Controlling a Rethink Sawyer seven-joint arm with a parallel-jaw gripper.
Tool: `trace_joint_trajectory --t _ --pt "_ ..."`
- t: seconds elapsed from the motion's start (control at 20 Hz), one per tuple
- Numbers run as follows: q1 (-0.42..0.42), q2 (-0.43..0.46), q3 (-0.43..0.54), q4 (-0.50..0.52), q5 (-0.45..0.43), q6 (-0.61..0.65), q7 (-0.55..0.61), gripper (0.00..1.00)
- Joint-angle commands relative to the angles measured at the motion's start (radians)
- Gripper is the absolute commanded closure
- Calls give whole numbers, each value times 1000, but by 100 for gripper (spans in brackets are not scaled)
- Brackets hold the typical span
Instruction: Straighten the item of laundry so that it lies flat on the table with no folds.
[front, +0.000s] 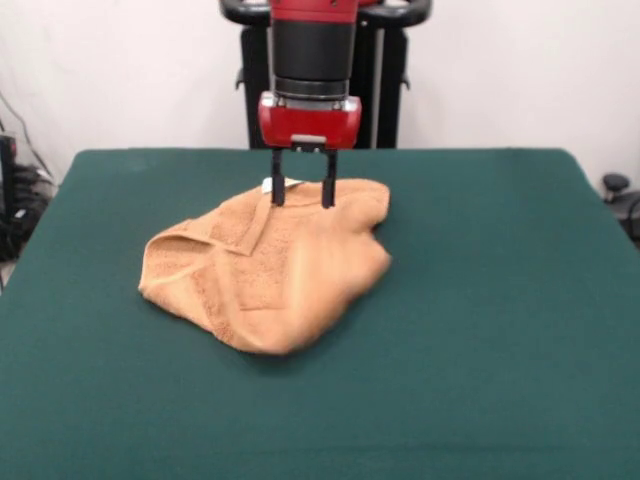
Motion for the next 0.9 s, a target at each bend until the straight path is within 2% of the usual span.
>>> trace_joint_trajectory --t 0.05,0.7,0.9 --pt "-19 55 104 57 54 11 243 0" --pt "-70 104 162 47 38 -2 230 0" --pt "-61 109 157 48 41 -11 235 0"
